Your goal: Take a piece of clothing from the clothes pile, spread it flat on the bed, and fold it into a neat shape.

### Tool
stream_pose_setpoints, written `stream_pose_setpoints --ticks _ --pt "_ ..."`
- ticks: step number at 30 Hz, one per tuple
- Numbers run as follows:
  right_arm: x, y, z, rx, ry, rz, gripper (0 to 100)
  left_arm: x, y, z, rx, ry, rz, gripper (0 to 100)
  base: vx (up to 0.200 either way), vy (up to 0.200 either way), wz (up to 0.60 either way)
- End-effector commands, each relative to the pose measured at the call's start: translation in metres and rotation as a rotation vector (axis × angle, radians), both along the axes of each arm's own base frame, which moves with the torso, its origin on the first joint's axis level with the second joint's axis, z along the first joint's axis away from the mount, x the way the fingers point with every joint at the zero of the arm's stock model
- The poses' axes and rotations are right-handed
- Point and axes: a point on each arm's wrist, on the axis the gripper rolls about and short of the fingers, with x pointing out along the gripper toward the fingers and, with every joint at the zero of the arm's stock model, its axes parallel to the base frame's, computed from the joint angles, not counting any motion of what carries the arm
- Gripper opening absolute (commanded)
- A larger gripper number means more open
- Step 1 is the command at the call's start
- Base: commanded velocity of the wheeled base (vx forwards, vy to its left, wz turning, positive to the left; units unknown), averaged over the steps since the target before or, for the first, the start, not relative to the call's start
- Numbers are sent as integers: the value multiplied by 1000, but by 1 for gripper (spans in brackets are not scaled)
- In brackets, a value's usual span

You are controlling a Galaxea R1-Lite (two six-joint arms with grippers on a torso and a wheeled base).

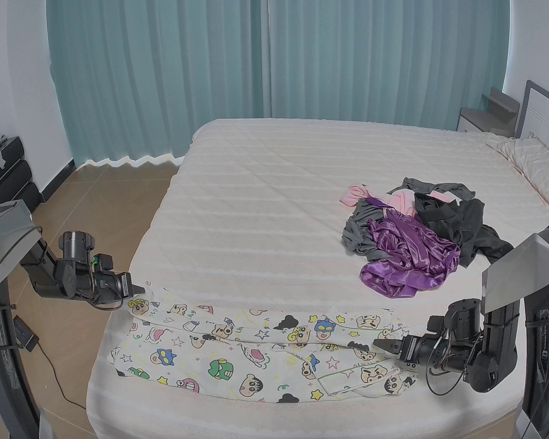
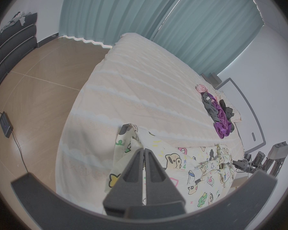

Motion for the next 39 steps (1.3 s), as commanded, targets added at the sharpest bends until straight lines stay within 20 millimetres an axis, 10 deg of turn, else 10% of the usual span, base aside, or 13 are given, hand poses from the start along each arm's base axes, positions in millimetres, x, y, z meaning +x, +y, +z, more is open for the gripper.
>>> stream_pose_setpoints --ticks 1,39 --pt "1 0 1 4 -15 1 100 -7 2 19 8 -27 9 0 0 0 0" --pt "13 23 0 84 -24 -22 100 -4 0 57 -69 -111 145 0 0 0 0"
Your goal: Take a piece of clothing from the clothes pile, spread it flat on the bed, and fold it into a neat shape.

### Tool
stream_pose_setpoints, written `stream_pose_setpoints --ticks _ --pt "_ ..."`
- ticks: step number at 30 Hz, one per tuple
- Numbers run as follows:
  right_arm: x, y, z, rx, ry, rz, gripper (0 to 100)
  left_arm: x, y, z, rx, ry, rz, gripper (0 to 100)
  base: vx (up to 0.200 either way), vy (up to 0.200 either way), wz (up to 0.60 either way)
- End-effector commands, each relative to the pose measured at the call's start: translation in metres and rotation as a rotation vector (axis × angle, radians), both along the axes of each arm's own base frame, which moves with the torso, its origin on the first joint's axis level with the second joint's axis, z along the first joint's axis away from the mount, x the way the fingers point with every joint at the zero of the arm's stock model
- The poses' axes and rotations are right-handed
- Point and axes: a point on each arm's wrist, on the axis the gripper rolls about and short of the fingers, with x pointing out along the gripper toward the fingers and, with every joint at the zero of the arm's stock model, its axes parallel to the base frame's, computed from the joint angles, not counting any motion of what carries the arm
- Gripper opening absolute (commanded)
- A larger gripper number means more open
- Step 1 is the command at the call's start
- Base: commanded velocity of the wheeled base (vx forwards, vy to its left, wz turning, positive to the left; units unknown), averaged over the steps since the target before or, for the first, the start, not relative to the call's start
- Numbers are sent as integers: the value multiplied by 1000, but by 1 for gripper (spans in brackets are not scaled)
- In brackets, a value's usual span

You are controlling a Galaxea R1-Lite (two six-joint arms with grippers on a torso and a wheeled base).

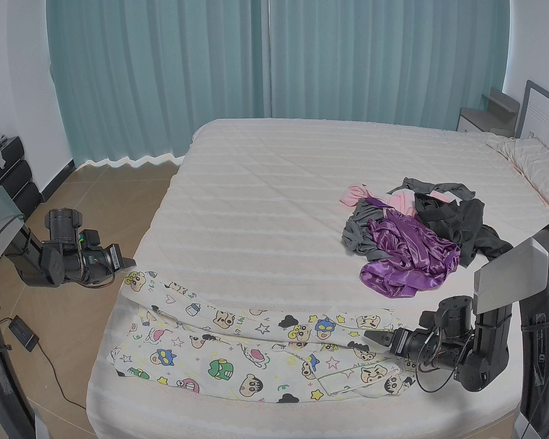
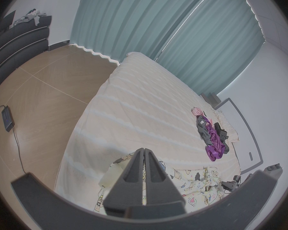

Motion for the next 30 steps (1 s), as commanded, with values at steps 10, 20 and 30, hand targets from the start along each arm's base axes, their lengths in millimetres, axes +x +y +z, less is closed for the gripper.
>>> stream_pose_setpoints --ticks 10,20,30 --pt "15 20 -14 13 -28 32 100 -1 0 6 8 -12 14 0 0 0 0" --pt "23 18 -4 22 -70 5 0 -1 0 9 12 -21 16 0 0 0 0" --pt "31 9 20 126 -95 -71 0 6 -2 12 7 -24 65 0 0 0 0"
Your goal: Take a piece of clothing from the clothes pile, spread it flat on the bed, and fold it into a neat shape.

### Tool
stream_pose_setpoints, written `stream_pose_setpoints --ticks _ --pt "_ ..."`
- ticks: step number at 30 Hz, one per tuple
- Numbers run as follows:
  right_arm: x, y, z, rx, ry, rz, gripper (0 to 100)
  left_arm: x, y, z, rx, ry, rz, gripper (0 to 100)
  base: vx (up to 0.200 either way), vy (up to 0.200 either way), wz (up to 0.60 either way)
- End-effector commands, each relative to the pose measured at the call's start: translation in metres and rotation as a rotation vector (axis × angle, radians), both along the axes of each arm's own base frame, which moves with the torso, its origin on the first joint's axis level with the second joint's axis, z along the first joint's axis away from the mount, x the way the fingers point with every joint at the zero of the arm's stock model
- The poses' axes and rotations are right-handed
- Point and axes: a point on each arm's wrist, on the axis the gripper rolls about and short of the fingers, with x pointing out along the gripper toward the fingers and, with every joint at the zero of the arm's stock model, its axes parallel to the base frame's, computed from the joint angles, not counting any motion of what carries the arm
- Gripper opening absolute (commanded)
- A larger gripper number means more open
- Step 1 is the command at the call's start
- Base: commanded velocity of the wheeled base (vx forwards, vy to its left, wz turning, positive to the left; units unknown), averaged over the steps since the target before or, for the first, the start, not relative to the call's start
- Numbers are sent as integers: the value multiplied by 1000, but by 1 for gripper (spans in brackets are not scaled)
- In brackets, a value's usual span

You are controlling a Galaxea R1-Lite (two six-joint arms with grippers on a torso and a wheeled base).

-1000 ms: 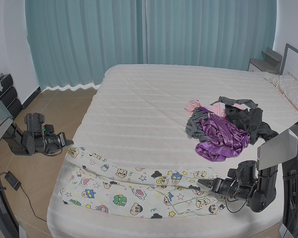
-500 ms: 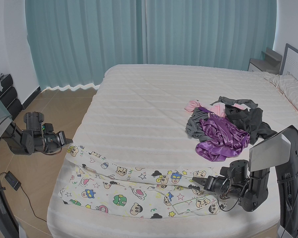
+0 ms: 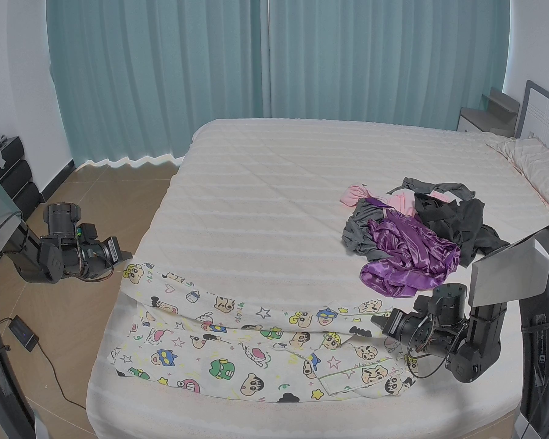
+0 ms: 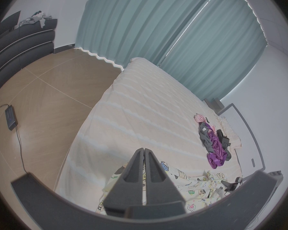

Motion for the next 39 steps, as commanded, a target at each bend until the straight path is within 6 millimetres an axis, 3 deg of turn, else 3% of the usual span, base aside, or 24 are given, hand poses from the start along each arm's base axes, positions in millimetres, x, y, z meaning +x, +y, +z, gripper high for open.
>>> stream_pose_setpoints --ticks 1,8,20,24,39 --pt "4 -3 12 18 -37 -14 0 3 -1 1 -5 -5 10 0 0 0 0" --pt "8 -1 19 32 -69 -16 0 10 0 4 -84 -37 74 0 0 0 0" --pt "8 -1 15 28 -56 -16 0 19 1 -17 -151 -36 187 0 0 0 0" --pt "7 -2 14 26 -50 -16 0 15 3 -21 -159 -13 197 0 0 0 0" --pt "-14 -5 4 -10 24 2 0 -27 1 -72 -165 27 201 0 0 0 0"
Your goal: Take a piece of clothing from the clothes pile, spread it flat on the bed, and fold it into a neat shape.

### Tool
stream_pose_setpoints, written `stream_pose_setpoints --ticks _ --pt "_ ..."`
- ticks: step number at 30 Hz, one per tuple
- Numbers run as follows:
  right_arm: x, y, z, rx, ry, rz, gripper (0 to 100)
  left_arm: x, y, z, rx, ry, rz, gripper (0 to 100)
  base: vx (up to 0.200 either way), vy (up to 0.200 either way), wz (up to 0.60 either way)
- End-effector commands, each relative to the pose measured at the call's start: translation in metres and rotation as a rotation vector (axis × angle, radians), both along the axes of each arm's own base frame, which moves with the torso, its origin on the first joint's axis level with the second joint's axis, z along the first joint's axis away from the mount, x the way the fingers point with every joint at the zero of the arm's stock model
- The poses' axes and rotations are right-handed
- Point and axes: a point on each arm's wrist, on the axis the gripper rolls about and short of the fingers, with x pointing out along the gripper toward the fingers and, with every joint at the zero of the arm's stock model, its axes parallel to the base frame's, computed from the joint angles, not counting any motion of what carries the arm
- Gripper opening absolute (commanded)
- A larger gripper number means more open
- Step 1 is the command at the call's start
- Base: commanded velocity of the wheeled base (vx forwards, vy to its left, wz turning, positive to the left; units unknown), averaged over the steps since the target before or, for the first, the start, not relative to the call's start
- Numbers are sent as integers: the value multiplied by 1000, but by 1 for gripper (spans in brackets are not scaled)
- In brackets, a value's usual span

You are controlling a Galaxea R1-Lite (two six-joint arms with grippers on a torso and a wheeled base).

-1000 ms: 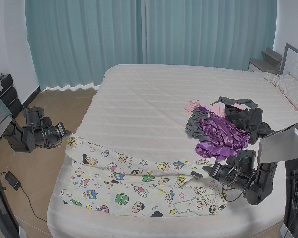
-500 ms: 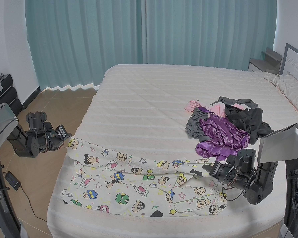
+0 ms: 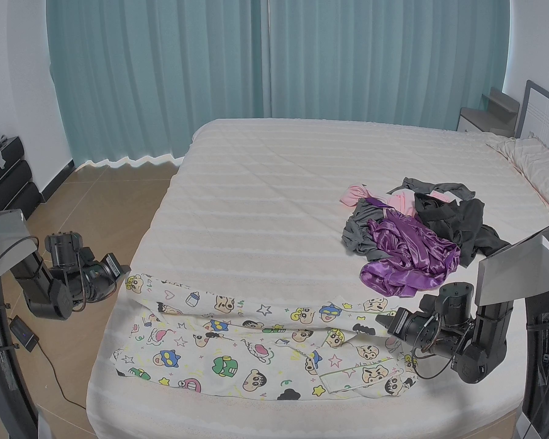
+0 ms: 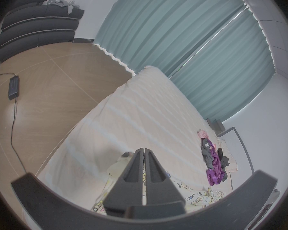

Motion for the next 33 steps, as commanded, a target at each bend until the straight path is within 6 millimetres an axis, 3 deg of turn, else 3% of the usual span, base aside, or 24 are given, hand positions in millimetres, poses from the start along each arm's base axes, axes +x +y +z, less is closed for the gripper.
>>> stream_pose_setpoints --ticks 1,11,17,27,28,33 --pt "-9 -1 -7 -25 40 15 0 -16 -2 -28 -10 82 1 0 0 0 0" --pt "-23 0 -13 -82 65 57 0 -46 1 -56 173 176 -105 0 0 0 0" --pt "-29 -1 -18 -126 77 83 0 -58 2 -63 269 207 -146 0 0 0 0" --pt "-33 -2 -18 -141 85 94 0 -58 2 -64 287 209 -150 0 0 0 0" --pt "-33 -2 -18 -142 85 93 100 -58 2 -64 287 208 -148 100 0 0 0" --pt "-31 -3 -13 -133 68 84 100 -59 11 -59 277 200 -113 100 0 0 0"
